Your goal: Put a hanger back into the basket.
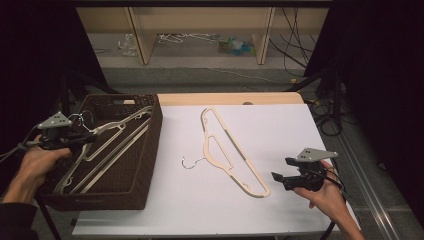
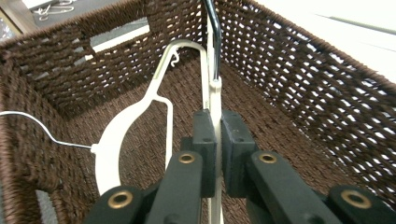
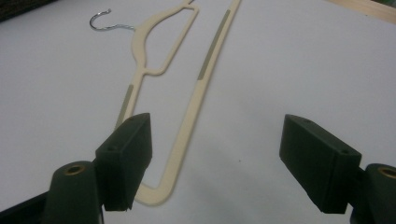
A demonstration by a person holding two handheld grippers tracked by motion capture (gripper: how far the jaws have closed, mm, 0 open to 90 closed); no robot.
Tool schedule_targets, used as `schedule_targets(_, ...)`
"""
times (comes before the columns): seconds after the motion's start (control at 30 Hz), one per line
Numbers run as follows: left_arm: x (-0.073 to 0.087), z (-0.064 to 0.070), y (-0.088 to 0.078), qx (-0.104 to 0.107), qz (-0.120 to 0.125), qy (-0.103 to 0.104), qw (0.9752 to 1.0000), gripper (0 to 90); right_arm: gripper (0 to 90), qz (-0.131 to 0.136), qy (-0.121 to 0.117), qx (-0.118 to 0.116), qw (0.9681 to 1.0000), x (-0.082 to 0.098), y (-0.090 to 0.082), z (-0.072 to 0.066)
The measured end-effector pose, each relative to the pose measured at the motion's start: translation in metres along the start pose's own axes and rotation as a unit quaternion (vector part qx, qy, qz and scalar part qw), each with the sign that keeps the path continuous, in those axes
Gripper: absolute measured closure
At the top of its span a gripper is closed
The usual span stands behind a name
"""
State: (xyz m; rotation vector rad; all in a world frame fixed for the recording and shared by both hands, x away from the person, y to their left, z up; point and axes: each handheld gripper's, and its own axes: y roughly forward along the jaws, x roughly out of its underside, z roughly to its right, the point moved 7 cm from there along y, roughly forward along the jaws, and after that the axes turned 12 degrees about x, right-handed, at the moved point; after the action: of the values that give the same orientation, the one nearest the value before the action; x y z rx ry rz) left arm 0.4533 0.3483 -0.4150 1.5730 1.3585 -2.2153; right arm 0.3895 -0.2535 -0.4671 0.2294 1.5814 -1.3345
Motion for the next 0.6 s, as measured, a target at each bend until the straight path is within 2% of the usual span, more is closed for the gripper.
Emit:
schedule_targets(0.03, 0.001, -0.002, 0.002, -0.002, -0.003, 0.006, 1.0000, 85.3, 26.5, 0.001, 0.000, 0.001, 1.0000, 0.000, 0.000, 0.000)
schedule_targets(0.1, 0.003, -0.006, 0.006, -0.007, -0.008, 0.003, 0.9999, 85.2, 26.5, 0.002, -0.002, 0.002, 1.0000, 0.000, 0.000, 0.001)
schedule_targets(0.13, 0.004, -0.009, 0.008, -0.014, -0.006, -0.003, 0.9999, 85.0, 26.5, 0.003, -0.002, 0.002, 1.0000, 0.000, 0.000, 0.001)
schedule_targets(0.2, 0.006, -0.016, 0.009, -0.022, 0.011, -0.025, 0.9994, 83.8, 26.5, 0.001, 0.000, 0.001, 1.0000, 0.000, 0.000, 0.001)
schedule_targets(0.23, 0.009, -0.020, 0.008, -0.034, 0.011, -0.041, 0.9985, 83.4, 26.5, -0.001, 0.003, 0.002, 1.0000, 0.001, 0.000, 0.001)
schedule_targets(0.27, 0.010, -0.024, 0.007, -0.036, 0.003, -0.026, 0.9990, 82.5, 26.5, -0.003, 0.005, 0.002, 1.0000, 0.001, -0.001, 0.001)
schedule_targets(0.3, 0.012, -0.024, 0.007, -0.049, 0.004, -0.050, 0.9975, 82.0, 26.5, -0.001, 0.002, 0.004, 1.0000, 0.001, 0.000, 0.001)
schedule_targets(0.33, 0.013, -0.026, 0.007, -0.052, 0.002, -0.047, 0.9975, 81.6, 26.5, -0.001, 0.003, 0.002, 1.0000, 0.001, 0.000, 0.001)
schedule_targets(0.37, 0.015, -0.029, 0.004, -0.054, -0.016, -0.037, 0.9977, 81.3, 26.5, -0.003, 0.006, 0.002, 1.0000, 0.001, 0.000, 0.001)
schedule_targets(0.4, 0.016, -0.031, 0.004, -0.069, -0.023, -0.044, 0.9964, 80.7, 26.5, -0.002, 0.003, 0.000, 1.0000, 0.001, 0.000, 0.000)
schedule_targets(0.47, 0.019, -0.032, 0.006, -0.089, -0.021, -0.066, 0.9937, 79.0, 26.5, -0.001, 0.001, -0.001, 1.0000, 0.000, 0.000, -0.001)
schedule_targets(0.5, 0.020, -0.034, 0.006, -0.093, -0.024, -0.065, 0.9932, 78.4, 26.5, 0.001, -0.001, 0.001, 1.0000, 0.000, 0.000, 0.000)
schedule_targets(0.57, 0.026, -0.038, 0.005, -0.110, -0.025, -0.088, 0.9897, 75.2, 26.3, -0.001, 0.002, -0.001, 1.0000, 0.000, 0.000, -0.001)
schedule_targets(0.6, 0.028, -0.040, 0.005, -0.112, -0.026, -0.091, 0.9892, 74.2, 26.1, 0.000, 0.001, -0.002, 1.0000, 0.000, 0.000, -0.001)
